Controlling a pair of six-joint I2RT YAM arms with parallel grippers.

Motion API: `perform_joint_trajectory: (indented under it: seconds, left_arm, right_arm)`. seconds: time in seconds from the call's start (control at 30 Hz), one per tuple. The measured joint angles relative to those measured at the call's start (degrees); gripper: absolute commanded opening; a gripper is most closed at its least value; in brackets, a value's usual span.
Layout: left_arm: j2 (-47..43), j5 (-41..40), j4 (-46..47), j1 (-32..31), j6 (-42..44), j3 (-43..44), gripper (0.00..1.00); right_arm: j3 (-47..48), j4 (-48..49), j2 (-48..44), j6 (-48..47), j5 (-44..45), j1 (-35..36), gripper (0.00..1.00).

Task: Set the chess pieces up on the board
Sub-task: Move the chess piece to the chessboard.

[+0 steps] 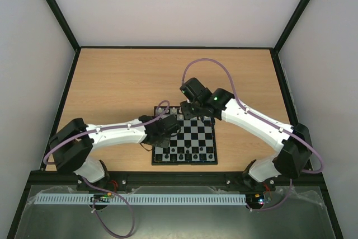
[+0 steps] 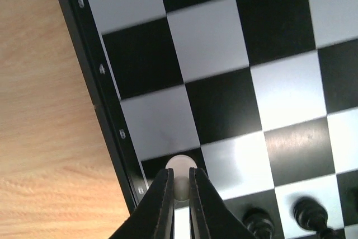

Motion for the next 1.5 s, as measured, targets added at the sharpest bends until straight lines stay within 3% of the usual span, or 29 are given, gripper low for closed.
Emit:
perform_joint_trajectory:
  seconds: [0.5, 1.5]
  left_arm:
    - [10.82, -1.79, -2.19, 9.16, 12.83, 16.94, 0.02]
    - [18.88, -1.44, 0.24, 12.52, 18.47, 21.53, 0.03]
  right_arm:
    - [-0.28, -0.07, -5.44, 0.5, 3.13, -2.1, 0.41]
    - [-0.92, -0.22, -5.57, 0.52, 3.69, -2.4, 0.42]
